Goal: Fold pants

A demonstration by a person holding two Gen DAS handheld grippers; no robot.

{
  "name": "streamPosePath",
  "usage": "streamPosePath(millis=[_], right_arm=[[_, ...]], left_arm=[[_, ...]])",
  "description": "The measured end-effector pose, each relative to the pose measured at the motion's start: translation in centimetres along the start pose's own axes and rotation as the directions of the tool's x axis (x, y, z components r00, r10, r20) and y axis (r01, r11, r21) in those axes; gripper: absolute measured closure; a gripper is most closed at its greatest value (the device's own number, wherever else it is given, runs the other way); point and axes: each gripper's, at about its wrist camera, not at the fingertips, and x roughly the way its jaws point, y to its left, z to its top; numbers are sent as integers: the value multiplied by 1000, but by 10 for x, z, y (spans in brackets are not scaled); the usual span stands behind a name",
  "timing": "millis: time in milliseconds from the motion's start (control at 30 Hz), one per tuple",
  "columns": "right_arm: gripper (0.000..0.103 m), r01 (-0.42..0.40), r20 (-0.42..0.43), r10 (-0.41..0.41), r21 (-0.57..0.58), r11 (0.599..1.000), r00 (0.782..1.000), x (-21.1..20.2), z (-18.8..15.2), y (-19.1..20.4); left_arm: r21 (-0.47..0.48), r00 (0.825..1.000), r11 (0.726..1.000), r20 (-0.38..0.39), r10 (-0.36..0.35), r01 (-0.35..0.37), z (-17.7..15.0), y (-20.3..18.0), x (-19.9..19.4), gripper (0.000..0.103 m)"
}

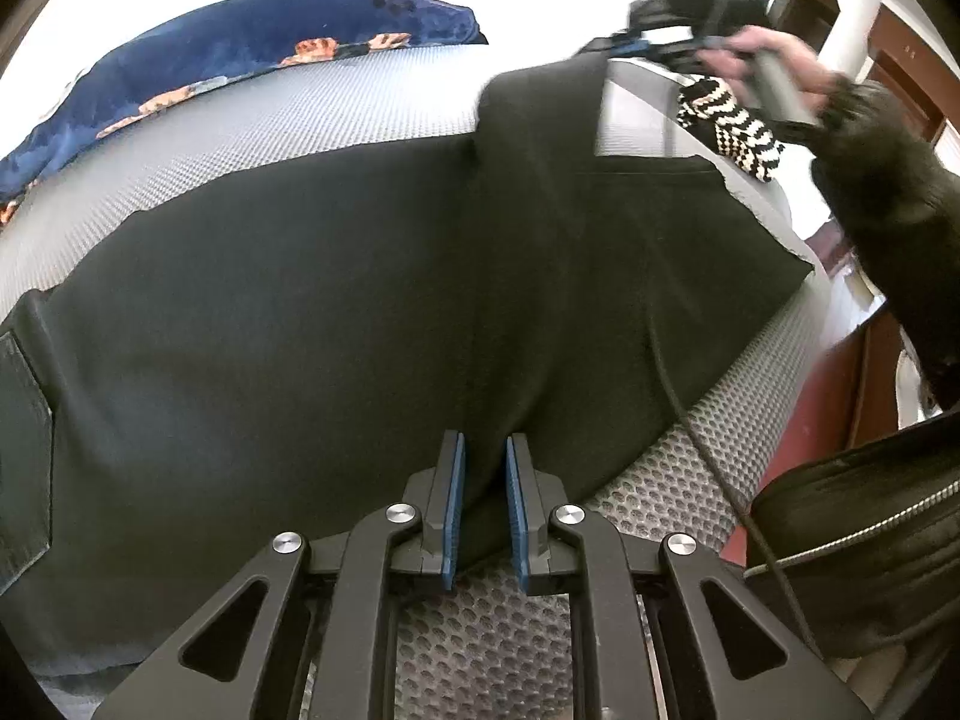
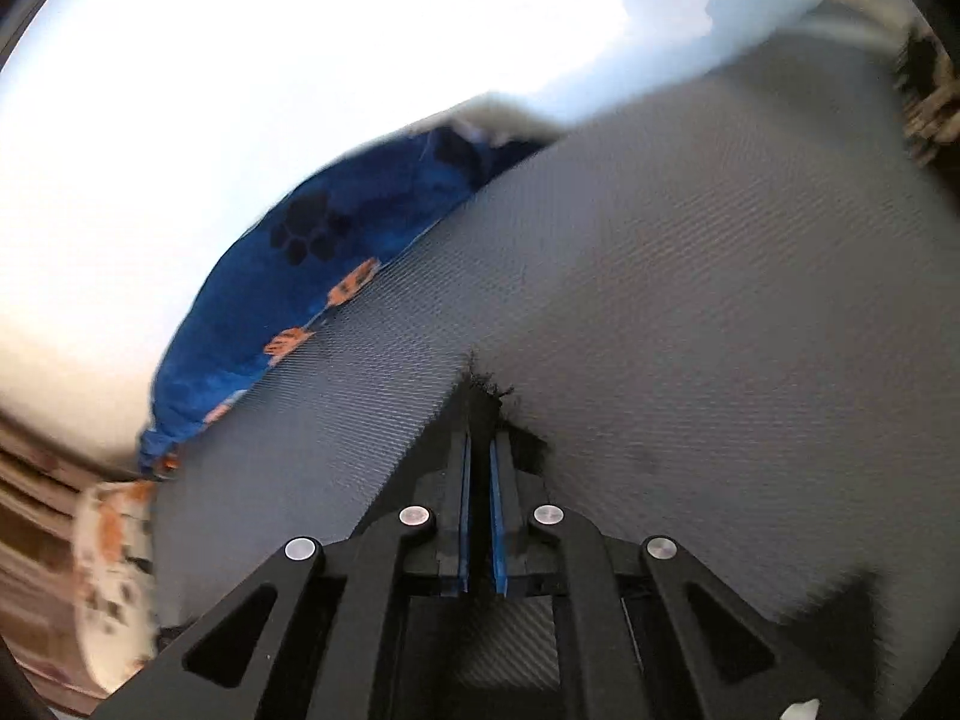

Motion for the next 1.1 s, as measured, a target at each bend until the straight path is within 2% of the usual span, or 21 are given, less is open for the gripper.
streamPosePath(millis=[100,167,233,333,400,500,567,633,667,733,833,867,900,933,1100], right_arm=[[98,140,13,-140,9,990,990,-48,3,1],[98,240,8,-240,11,971,971,-70,-1,0],[98,334,-22,-333,36,942,943,-87,-9,-9],[98,388,-32,-387,70,919,922,-108,-20,-17],[98,393,-56,-389,108,913,919,-117,-24,-20],[97,445,-92,-438,77,892,894,-106,-15,-13],[97,427,-125,-417,70,901,900,-89,-6,-14],[96,375,-160,-360,75,924,919,-66,0,-15],[95,379,-172,-363,70,923,916,-55,3,-14],[91,311,-153,-302,43,949,941,-43,7,-5],[63,210,-137,-204,25,977,969,-35,9,4],[49,146,-129,-142,21,989,981,-36,10,6],[49,71,-112,-70,9,997,991,-41,11,8],[49,33,-87,-32,8,999,996,-50,11,10],[49,-94,21,93,33,995,995,-108,-6,-11]], left_arm=[[23,1000,1000,5,2,-3,0,-2,-1,88],[49,1000,999,8,3,-3,0,-5,-4,88],[76,1000,997,12,2,-3,0,-7,-7,88],[97,1000,995,12,2,-4,-1,-8,-11,88],[101,1000,995,9,9,-10,-3,-7,-12,88],[88,1000,996,-1,12,-12,-5,-5,-11,88],[87,1000,996,1,22,-22,-7,-5,-12,88],[82,999,996,5,31,-32,-9,-5,-13,88],[77,999,996,5,34,-34,-9,-5,-14,88],[64,999,997,7,36,-37,-10,-4,-13,88],[57,999,998,5,41,-41,-10,-4,-12,88],[57,999,997,6,42,-43,-10,-5,-12,88],[56,999,998,5,43,-43,-10,-5,-12,88],[53,999,998,6,42,-42,-10,-5,-12,88],[32,999,999,11,34,-34,-11,-2,-12,88]])
